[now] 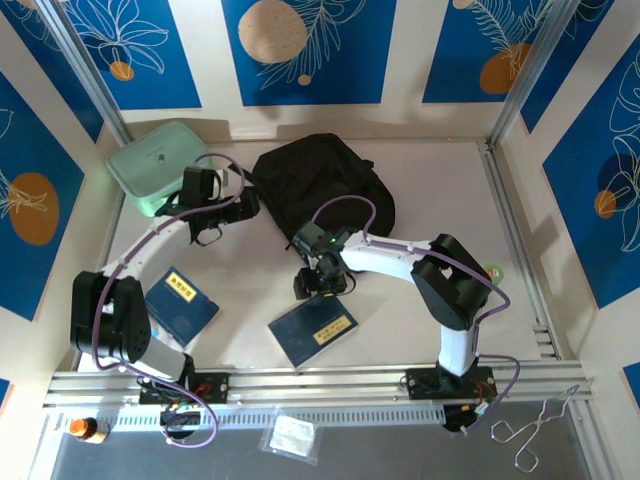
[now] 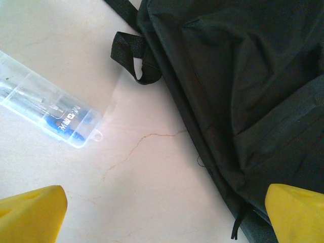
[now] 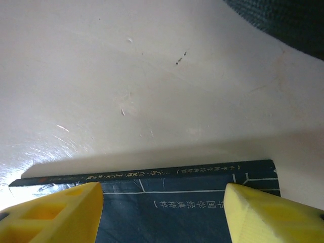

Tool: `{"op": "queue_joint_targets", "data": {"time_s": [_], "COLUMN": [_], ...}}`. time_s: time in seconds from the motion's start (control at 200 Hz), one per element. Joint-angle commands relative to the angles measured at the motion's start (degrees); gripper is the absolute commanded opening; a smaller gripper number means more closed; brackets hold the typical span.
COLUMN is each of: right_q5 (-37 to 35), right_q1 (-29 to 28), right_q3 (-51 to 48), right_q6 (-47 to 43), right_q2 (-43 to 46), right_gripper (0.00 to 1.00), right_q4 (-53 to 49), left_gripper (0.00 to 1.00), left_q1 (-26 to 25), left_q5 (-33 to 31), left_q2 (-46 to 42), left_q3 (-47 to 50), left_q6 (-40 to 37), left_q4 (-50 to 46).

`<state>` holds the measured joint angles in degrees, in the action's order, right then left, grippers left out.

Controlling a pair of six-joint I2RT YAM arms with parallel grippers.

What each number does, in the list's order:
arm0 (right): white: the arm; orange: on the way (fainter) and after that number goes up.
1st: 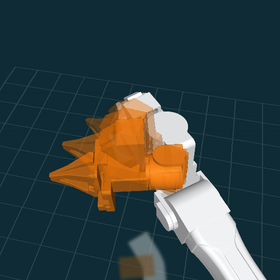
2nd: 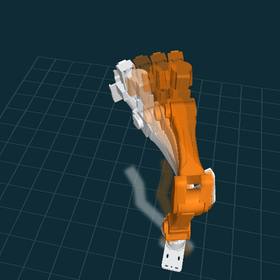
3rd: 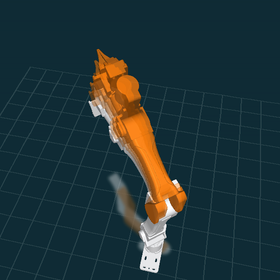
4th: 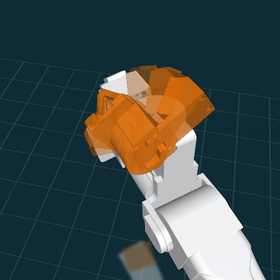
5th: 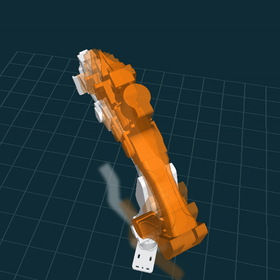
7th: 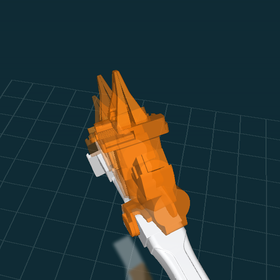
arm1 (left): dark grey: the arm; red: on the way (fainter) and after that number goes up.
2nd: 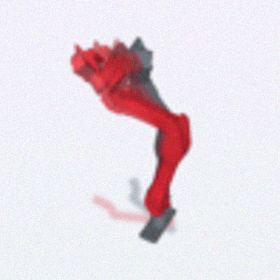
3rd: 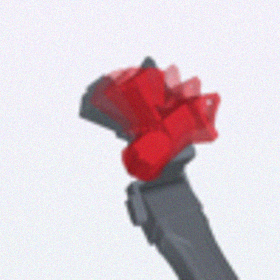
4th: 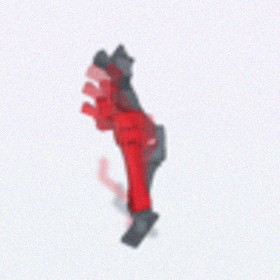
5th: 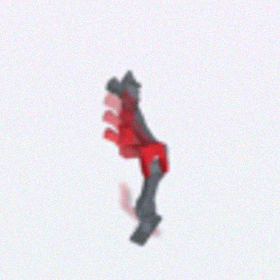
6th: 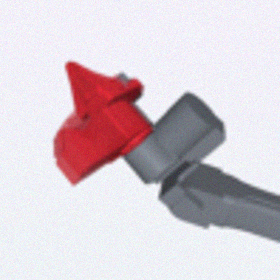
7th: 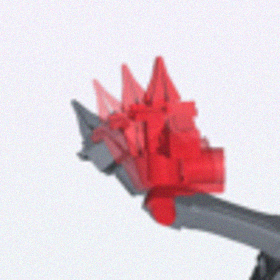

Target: Pack the student bag

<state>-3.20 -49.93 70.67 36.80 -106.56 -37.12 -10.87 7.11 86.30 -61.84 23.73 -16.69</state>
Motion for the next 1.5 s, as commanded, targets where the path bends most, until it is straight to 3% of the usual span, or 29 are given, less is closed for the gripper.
{"op": "queue_joint_targets", "data": {"time_s": [0.0, 0.26, 0.375, 0.73, 0.915, 1.055, 1.2, 1.325, 1.495], "right_q5": [0.4, -3.2, -5.4, 2.2, -0.4, -2.5, -6.5, -7.6, -8.9], "right_q1": [-0.6, -2.3, -3.1, -3.8, -2.3, -0.6, -0.5, -1.0, -2.0], "right_q3": [1.1, 7.9, 14.2, 32.1, 26.8, 16.9, 9.3, 6.2, 10.3], "right_q6": [-1.8, -7.3, -7.2, -7.6, -5.6, -2.3, -0.5, 0.0, 0.6], "right_q2": [-2.2, -8.7, -12.1, -22.5, -12.2, -4.5, -0.8, -0.3, -5.4], "right_gripper": [0.64, 0.64, 0.64, 0.58, 0.58, 0.57, 0.53, 0.5, 0.47], "right_q4": [-1.5, 1.4, 2.4, 6.9, 7.0, 6.3, 3.0, 3.2, 1.3], "left_gripper": [1.0, 1.0, 1.0, 1.0, 1.0, 0.93, 0.86, 0.84, 0.79], "left_q1": [0.9, 1.2, 1.1, 3.8, 4.4, 3.6, 1.4, -0.5, -2.3], "left_q5": [-0.5, -1.3, -4.6, -10.6, -3.5, 6.9, 11.5, 12.2, 14.5], "left_q2": [-1.4, -2.3, -4.2, -11.9, -12.3, -10.1, -8.7, -8.9, -6.4], "left_q3": [0.5, 0.0, 1.9, 7.8, 8.6, 9.0, 10.7, 14.0, 16.6], "left_q6": [0.2, 0.3, 2.8, 5.0, 4.8, 4.0, 2.0, 1.7, 2.8], "left_q4": [0.4, -0.8, -1.1, -6.0, -8.1, -10.4, -13.0, -11.8, -9.4]}}
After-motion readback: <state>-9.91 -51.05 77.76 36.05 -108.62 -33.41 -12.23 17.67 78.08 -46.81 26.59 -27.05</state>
